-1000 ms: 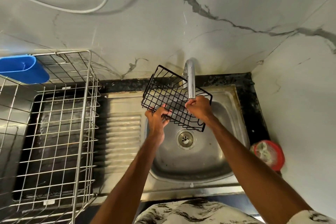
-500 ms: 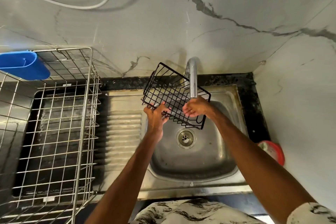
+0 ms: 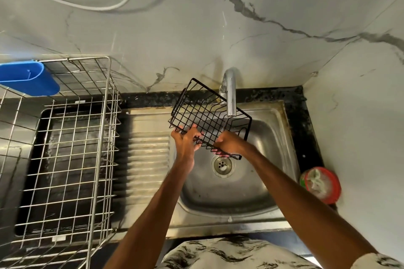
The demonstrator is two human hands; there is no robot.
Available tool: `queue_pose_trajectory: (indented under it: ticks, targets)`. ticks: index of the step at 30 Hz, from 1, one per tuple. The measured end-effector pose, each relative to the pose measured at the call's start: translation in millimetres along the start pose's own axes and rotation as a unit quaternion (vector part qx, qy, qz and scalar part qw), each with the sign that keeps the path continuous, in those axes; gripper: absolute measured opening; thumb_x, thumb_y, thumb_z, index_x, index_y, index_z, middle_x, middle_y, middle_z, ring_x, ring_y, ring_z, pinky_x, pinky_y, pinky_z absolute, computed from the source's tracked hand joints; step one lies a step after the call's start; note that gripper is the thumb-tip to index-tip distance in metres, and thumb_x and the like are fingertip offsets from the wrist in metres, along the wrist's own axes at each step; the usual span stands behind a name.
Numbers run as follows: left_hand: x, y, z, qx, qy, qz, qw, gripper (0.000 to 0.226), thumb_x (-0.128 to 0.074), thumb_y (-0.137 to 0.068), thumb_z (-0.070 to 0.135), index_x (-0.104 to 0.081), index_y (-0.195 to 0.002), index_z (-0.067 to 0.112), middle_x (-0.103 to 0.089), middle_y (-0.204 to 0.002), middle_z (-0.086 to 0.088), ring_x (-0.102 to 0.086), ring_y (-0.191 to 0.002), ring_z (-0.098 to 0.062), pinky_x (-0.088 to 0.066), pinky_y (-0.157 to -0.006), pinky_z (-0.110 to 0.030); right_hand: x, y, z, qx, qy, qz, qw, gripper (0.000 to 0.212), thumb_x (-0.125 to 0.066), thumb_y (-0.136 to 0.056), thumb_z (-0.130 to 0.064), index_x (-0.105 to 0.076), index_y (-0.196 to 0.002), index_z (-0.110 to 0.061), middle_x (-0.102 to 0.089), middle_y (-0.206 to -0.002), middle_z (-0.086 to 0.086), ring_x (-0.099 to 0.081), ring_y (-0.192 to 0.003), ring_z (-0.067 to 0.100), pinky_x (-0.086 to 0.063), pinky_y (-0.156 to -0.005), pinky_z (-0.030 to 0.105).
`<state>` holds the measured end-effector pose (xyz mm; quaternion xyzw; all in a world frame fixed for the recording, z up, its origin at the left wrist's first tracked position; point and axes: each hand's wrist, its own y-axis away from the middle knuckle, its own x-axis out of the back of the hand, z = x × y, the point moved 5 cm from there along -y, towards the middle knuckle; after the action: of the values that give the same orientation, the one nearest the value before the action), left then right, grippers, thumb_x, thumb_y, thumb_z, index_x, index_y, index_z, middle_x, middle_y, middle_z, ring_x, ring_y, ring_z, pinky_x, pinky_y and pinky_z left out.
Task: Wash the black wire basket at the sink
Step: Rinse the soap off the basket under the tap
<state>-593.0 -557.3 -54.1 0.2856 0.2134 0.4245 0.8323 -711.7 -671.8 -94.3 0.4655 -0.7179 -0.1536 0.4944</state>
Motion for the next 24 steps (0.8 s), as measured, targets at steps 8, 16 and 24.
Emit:
queue_pose_trajectory:
  ticks: [8,16,24]
  targets:
    - [20.9,11.6,2.1,-0.022,-0.010,-0.003,1.000,0.057,-0.063,-0.098,0.006,-0.026,-0.141,-0.001,-0.044,-0.108,0.005,-0.059,-0.105,-0.019,-0.045,-0.108,-0.064,38.6,9.3,7.0,0.034,-0.100,0.137,0.985,0.022,-0.057,-0.096,-0.002,-0.072,-0.112,-0.005,-0.071,-0.107,0.004,-0.067,-0.098,0.017,-0.052,-0.084,0.026]
    - [43.7,17.8,3.5,-0.011,-0.019,0.002,1.000,0.065,-0.070,-0.089,0.014,-0.028,-0.137,0.003,-0.046,-0.112,-0.001,-0.060,-0.122,-0.038,-0.053,-0.094,-0.055,64.2,16.2,25.2,-0.002,-0.363,0.233,0.902,0.011,-0.066,-0.094,-0.002,-0.073,-0.097,-0.010,-0.077,-0.089,0.009,-0.076,-0.077,0.017,-0.064,-0.068,0.032]
    - [55.5,10.5,10.1,-0.004,-0.046,0.015,0.999,0.055,-0.066,-0.094,0.010,-0.027,-0.134,0.007,-0.049,-0.108,-0.004,-0.061,-0.100,-0.022,-0.053,-0.077,-0.039,70.9,-22.2,4.5,-0.041,-0.573,0.154,0.804,0.018,-0.062,-0.098,-0.007,-0.064,-0.113,0.004,-0.066,-0.102,0.017,-0.068,-0.086,0.026,-0.060,-0.077,0.035]
